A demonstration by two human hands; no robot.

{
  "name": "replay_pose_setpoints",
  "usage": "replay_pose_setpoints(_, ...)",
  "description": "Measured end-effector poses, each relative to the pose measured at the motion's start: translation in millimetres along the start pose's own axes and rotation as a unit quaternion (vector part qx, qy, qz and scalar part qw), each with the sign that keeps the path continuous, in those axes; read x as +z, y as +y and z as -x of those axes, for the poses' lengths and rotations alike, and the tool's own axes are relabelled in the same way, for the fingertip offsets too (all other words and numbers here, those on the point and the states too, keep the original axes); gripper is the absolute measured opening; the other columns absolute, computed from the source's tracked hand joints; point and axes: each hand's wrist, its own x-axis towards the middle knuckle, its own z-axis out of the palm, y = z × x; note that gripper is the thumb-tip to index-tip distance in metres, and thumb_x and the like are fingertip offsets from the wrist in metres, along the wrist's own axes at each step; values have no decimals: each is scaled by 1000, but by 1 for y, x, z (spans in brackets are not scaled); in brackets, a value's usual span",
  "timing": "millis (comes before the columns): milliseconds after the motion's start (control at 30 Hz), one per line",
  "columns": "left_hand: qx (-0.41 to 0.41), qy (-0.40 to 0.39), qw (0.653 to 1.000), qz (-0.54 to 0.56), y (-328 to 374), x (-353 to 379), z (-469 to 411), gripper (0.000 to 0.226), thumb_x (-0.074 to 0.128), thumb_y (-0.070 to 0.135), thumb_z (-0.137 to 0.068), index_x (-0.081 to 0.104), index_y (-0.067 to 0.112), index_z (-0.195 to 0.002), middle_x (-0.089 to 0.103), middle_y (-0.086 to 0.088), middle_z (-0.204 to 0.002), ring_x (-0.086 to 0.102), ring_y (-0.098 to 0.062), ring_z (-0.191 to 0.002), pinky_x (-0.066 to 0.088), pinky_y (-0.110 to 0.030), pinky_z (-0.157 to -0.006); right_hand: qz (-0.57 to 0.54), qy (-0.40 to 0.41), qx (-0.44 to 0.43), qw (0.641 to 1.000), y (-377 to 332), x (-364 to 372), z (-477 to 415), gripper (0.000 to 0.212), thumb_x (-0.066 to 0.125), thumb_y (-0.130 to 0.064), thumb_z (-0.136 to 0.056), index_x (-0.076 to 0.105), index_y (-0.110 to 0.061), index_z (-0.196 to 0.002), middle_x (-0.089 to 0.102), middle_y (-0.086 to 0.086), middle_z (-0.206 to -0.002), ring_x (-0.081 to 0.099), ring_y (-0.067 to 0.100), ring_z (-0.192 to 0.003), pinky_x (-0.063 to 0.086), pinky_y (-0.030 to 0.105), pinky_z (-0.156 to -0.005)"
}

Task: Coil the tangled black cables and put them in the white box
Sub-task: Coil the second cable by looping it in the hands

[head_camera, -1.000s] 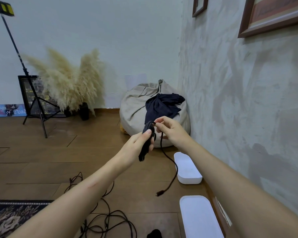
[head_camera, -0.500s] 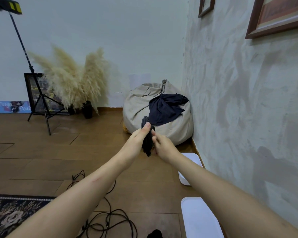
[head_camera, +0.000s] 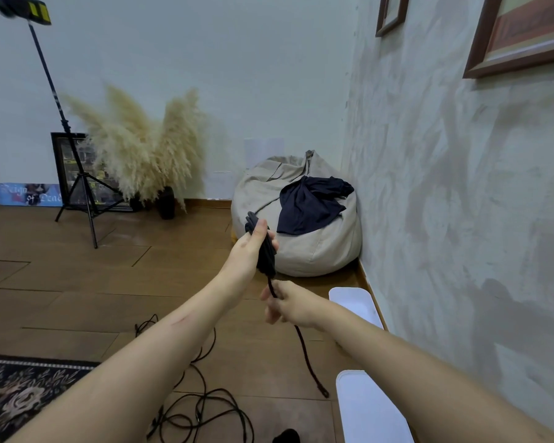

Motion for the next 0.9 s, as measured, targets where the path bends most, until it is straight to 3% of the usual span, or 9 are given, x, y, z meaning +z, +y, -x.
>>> replay_pose_setpoints(100, 8, 24, 997, -78, -8, 0, -1, 45, 52, 62, -98, 60, 17, -93, 67, 8, -82, 61, -13, -87, 44, -35, -93, 12, -7, 0, 1000, -8, 3, 1, 21, 39, -13, -107, 50, -6, -122, 68, 2, -88, 65, 15, -80, 56, 33, -78)
replay_pose_setpoints(233, -12, 62, 984, -168, -11, -9, -1, 64, 47, 79, -80, 62, 19, -98, 69, -7, -103, 64, -23, -102, 46, -44, -105, 50, -31, -12, 998, -14, -5, 3, 15, 41, -10, -103, 55, -15, -105, 68, 2, -87, 66, 13, -78, 59, 40, -83)
replay_pose_setpoints(300, -20, 68, 979, -192, -13, -15, -1, 67, 46, 82, -79, 62, 20, -99, 68, -15, -114, 64, -29, -109, 47, -47, -105, 70, -36, -32, 996, -16, -14, 7, 16, 45, -13, -105, 56, -20, -95, 70, 2, -84, 67, 8, -71, 60, 37, -77)
replay_pose_setpoints(400, -19, 70, 972, -225, -18, -16, -3, 58, 46, 70, -96, 60, 15, -107, 66, -8, -106, 64, -27, -103, 49, -43, -96, 60, -42, -52, 996, -20, -25, 14, 14, 54, -19, -104, 59, -18, -90, 71, 3, -77, 68, 9, -65, 59, 31, -70)
replay_pose_setpoints(533, -15, 66, 959, -276, -19, -23, -6, 55, 46, 64, -100, 59, 11, -108, 63, 0, -95, 60, -19, -88, 46, -36, -80, -40, -68, -57, 995, -24, -37, 20, 10, 56, -14, -103, 64, -8, -101, 70, 6, -81, 67, 22, -76, 61, 41, -83)
replay_pose_setpoints(700, -43, -68, 958, -276, -21, -23, 3, 66, 48, 68, -97, 69, 5, -103, 73, -11, -97, 70, -20, -95, 51, -42, -101, 19, 40, -123, 991, -15, -50, 20, 20, 52, -15, -105, 72, -14, -107, 64, -3, -76, 60, 12, -72, 56, 33, -74)
replay_pose_setpoints(767, -56, -111, 959, -254, -21, -13, 10, 69, 39, 64, -101, 74, 4, -106, 76, -13, -105, 71, -21, -104, 51, -34, -101, 50, 84, -157, 983, -14, -51, 21, 19, 55, -16, -103, 74, -17, -107, 64, -9, -76, 58, 5, -70, 49, 29, -73)
replay_pose_setpoints(833, -64, -105, 969, -213, -18, -8, 10, 66, 39, 66, -98, 76, 13, -101, 78, -5, -102, 71, -21, -106, 53, -32, -100, 57, 119, -169, 977, -15, -54, 21, 19, 58, -16, -102, 75, -19, -109, 67, -13, -79, 60, 0, -74, 48, 25, -75)
replay_pose_setpoints(900, -50, -115, 974, -190, -11, -9, 11, 57, 50, 71, -93, 73, 19, -100, 75, 5, -94, 69, -15, -99, 50, -31, -94, 45, 144, -170, 974, -14, -56, 22, 19, 57, -20, -101, 74, -26, -105, 71, -11, -88, 65, 5, -84, 54, 37, -82)
